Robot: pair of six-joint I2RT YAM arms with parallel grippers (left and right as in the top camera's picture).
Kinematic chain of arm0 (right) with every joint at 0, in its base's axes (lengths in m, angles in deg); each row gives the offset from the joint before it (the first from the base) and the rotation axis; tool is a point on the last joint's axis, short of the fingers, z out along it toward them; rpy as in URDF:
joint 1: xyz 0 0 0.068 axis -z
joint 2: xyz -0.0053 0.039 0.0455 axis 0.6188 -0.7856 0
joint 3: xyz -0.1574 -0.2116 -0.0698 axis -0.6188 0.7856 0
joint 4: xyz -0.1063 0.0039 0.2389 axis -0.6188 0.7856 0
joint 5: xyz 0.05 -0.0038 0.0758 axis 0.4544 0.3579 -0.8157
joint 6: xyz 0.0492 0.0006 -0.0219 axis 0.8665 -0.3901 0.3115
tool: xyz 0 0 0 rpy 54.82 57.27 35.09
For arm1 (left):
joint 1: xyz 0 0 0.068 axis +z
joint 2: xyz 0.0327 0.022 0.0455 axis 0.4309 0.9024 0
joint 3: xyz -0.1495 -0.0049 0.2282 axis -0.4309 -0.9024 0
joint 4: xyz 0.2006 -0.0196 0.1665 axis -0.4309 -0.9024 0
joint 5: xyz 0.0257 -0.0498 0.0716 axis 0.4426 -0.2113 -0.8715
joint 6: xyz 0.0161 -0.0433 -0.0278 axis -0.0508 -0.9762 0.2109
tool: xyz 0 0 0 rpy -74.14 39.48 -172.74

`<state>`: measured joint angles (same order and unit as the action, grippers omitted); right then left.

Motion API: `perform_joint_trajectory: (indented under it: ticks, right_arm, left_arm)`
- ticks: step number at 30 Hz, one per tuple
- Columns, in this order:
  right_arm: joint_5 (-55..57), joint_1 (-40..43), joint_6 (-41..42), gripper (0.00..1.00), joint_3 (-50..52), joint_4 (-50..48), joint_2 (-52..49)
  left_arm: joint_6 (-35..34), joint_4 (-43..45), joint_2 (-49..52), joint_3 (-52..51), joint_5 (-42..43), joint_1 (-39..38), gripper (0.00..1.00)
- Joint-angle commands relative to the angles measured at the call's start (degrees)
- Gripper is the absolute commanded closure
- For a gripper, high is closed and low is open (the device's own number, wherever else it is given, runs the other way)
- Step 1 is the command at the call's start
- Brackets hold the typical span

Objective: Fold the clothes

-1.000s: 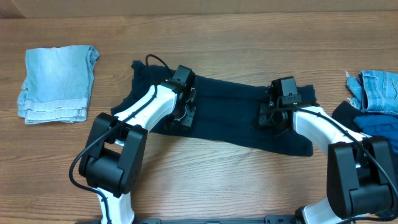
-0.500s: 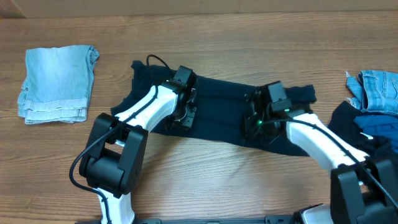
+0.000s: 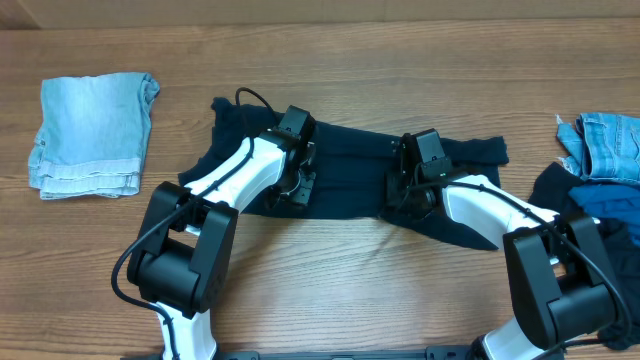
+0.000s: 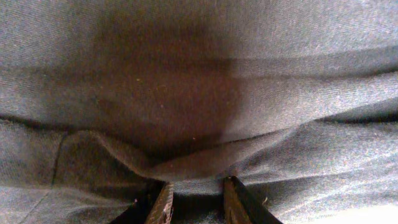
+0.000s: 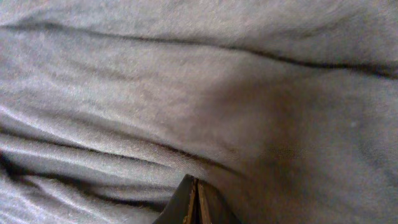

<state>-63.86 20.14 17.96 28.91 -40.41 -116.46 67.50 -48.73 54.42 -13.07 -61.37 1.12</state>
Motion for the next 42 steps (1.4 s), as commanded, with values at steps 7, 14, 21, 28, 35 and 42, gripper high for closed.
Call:
perform_joint_trajectory:
  ticks: [7, 14, 21, 28, 35, 42]
  right_arm:
    - [0.72, 1.70, 0.50, 0.42, -7.89, 19.12, 11.58]
    - [0.76, 4.70, 13.18, 0.84, 0.83, 31.67, 14.32]
    - [4.24, 4.72, 19.30, 0.85, 9.42, 20.76, 14.34]
    - [-5.40, 4.72, 10.21, 0.96, 9.38, 18.82, 16.09]
    - [-0.59, 4.72, 10.47, 0.96, 9.51, 18.51, 17.46]
    - [1.92, 4.72, 14.12, 0.96, 12.87, 16.39, 9.60]
  left_arm:
    - [-0.35, -0.72, 3.10, -1.55, -6.97, 1.86, 0.68]
    - [-0.37, -2.56, 3.10, 1.18, -3.23, 4.98, 0.65]
    - [-0.44, -1.73, 3.10, 1.18, -3.06, 4.87, 0.62]
    - [-0.39, -1.20, 3.10, 1.18, -2.03, 4.90, 0.61]
    - [-0.39, -1.18, 3.10, 1.18, -2.03, 4.87, 0.59]
    - [-0.42, -1.14, 3.10, 1.18, -1.73, 4.90, 0.59]
